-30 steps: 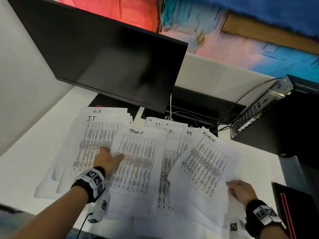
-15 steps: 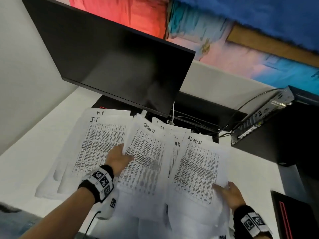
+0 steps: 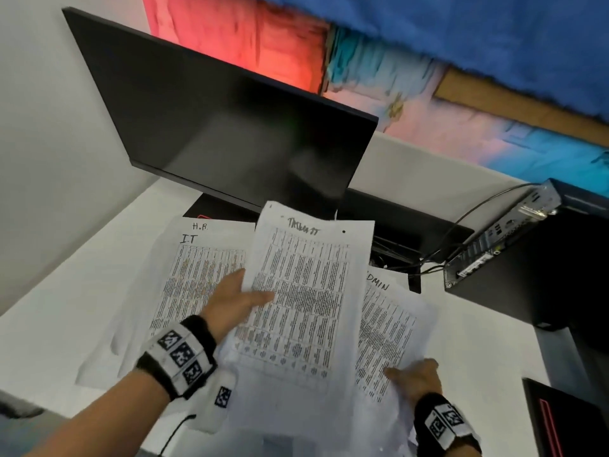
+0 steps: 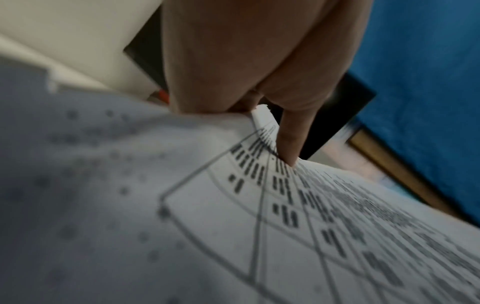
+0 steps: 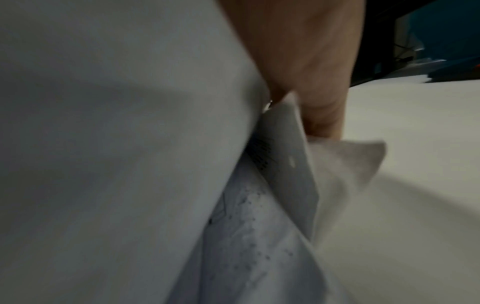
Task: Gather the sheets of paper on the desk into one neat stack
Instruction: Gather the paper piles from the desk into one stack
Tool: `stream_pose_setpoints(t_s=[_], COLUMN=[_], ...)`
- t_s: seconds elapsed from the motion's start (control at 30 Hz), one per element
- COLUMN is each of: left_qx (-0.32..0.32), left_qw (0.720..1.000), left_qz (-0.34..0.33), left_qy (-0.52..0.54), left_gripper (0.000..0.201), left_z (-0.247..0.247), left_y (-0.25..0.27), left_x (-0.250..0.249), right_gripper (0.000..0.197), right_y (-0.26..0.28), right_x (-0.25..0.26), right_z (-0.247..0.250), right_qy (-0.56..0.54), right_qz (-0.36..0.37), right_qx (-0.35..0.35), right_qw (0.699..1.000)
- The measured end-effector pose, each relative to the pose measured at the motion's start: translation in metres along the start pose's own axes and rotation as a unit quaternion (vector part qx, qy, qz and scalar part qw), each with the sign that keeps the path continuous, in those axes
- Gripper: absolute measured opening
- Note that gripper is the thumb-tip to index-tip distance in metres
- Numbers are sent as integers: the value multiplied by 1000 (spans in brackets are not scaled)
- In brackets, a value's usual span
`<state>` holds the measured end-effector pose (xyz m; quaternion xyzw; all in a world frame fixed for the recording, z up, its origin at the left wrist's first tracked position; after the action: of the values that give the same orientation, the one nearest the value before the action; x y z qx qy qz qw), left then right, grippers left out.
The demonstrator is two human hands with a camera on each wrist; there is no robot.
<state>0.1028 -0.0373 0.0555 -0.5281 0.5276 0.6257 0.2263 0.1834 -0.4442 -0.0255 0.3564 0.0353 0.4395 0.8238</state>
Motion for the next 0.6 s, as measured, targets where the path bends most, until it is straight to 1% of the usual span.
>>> stream_pose_setpoints(t_s=[0.07,0.1,0.13,0.17,0.2,0.27,0.3,0.33,0.37,0.4,0.47,0.5,0.53,0.57,0.6], left_qx=[-16,-26,-36,-46,-58,-65,-62,-51,-33,-8,43,64,72,59,24], left_qw=[999,996,989,979,963,932,926,925,928,936,950,952,955,959,965], left_qz=[38,53,68,89,96,75,69,57,58,61,82,94,92,81,60], left_qy=[-31,-69,-122,-180,-246,-348,-365,-373,-367,-346,-298,-283,-272,-264,-253], left_gripper=[60,64,72,79,80,75,73,75,80,87,95,95,94,90,85], left_z=[-8,-12,-16,-20,-22,-28,-33,-38,-45,-52,-64,-67,-67,-61,-48], left_y=[-17,-23,-27,-27,-26,-25,-24,-25,-26,-26,-27,-27,-27,-29,-33], left_x=[33,47,59,68,72,75,76,79,84,88,98,101,100,95,86], right_gripper=[89,92,94,94,93,86,81,86,97,107,124,127,122,111,102], right_y=[-1,-2,-4,-2,2,8,14,11,12,11,12,16,13,11,12], right_x=[2,3,3,5,8,14,17,14,15,16,23,27,26,25,26], right_z=[-4,-9,-16,-22,-28,-34,-34,-38,-38,-43,-46,-45,-48,-49,-51], right_qy=[-48,-65,-84,-97,-109,-153,-177,-199,-200,-192,-164,-143,-130,-127,-131], right_qz=[18,32,41,56,73,96,94,88,91,97,122,131,119,105,98], right_qx=[28,39,55,71,90,122,137,145,145,158,167,157,160,161,171], right_qw=[998,997,994,991,987,976,970,965,965,964,965,968,971,973,972])
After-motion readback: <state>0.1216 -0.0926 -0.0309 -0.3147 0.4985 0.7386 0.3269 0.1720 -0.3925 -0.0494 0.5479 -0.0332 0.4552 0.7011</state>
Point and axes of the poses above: each hand's wrist, its own y-axis away from the middle knuckle, its own z-axis out of the back of the hand, x = y × z, the point moved 10 cm from there along -y, towards the middle knuckle, and after that the axes turned 14 degrees about y, right-handed, at the moved point
